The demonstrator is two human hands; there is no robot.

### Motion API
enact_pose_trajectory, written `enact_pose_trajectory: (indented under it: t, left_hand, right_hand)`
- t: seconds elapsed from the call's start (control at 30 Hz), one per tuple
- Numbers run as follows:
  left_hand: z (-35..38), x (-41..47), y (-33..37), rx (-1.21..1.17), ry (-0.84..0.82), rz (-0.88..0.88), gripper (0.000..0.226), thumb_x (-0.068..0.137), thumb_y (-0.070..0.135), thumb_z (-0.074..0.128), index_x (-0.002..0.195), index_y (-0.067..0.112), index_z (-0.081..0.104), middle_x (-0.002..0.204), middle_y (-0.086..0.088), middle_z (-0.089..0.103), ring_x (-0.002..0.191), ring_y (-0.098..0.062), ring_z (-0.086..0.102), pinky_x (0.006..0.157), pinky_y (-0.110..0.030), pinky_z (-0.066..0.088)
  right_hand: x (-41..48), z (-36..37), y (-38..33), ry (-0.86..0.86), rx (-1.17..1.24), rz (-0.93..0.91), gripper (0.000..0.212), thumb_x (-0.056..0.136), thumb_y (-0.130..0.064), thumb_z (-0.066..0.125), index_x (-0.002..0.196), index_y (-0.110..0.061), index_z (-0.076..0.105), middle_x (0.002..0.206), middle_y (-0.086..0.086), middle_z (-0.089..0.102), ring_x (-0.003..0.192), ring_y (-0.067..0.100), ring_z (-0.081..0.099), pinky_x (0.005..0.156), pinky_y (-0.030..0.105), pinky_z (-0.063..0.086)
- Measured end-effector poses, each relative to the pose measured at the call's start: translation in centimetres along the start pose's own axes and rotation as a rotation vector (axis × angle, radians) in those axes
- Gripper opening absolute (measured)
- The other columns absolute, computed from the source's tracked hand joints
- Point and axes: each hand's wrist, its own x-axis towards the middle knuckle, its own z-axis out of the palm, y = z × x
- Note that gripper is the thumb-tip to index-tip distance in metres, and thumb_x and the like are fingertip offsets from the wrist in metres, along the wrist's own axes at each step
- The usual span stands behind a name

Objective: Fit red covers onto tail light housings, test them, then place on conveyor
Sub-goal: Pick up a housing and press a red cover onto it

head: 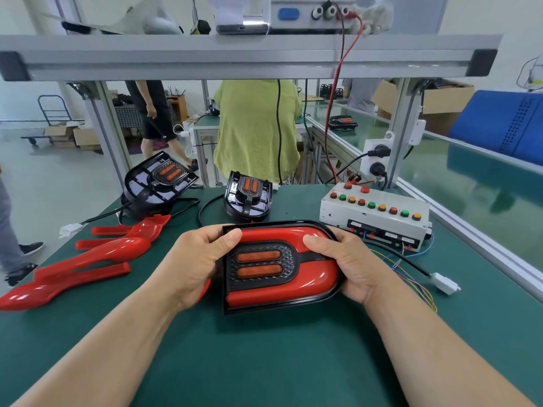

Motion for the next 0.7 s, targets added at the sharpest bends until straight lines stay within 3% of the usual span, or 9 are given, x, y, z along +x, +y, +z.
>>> enact_pose_trajectory:
  t: [0.17,0.3,0.57,0.7]
  left_hand:
    - [0.54,0.23,-0.36,0.065,0.091,0.062,0.021,0.085,0.020,0.067,0.099,0.008,0.076,0.103,-0.016,0.075,0.102,-0.035,0.070,0.093,-0.048,0.054]
    - [0.89,0.22,-0.14,0.061,0.151,0.104,0.025,0.072,0.027,0.072,0.091,0.013,0.079,0.098,-0.016,0.076,0.097,-0.034,0.072,0.094,-0.051,0.054]
    - [0.15,0.06,0.34,-0.014,0.010,-0.025,0.035,0.077,0.028,0.072,0.104,0.006,0.074,0.112,-0.022,0.071,0.111,-0.041,0.065,0.096,-0.057,0.052]
    - [0.36,0.13,0.30,-0.039,-0.005,-0.046,0.037,0.077,0.030,0.072,0.105,0.005,0.074,0.114,-0.024,0.070,0.115,-0.044,0.062,0.099,-0.060,0.049]
  right_hand:
    - [-0.25,0.34,-0.32,0.028,-0.051,-0.061,0.026,0.059,-0.013,0.084,0.083,-0.020,0.080,0.089,0.015,0.075,0.072,0.028,0.072,0.065,0.042,0.061]
    - [-0.56,0.70,-0.68,0.067,-0.057,-0.102,0.024,0.060,-0.013,0.081,0.083,-0.019,0.080,0.091,0.016,0.076,0.073,0.029,0.072,0.067,0.044,0.062]
    - [-0.65,0.46,-0.65,0.008,-0.032,-0.032,0.037,0.062,-0.008,0.087,0.097,-0.013,0.076,0.103,0.022,0.074,0.083,0.034,0.072,0.076,0.050,0.061]
    - [-0.50,0.30,-0.55,0.016,-0.041,-0.035,0.030,0.061,-0.009,0.081,0.090,-0.017,0.079,0.098,0.019,0.075,0.081,0.032,0.072,0.075,0.048,0.062]
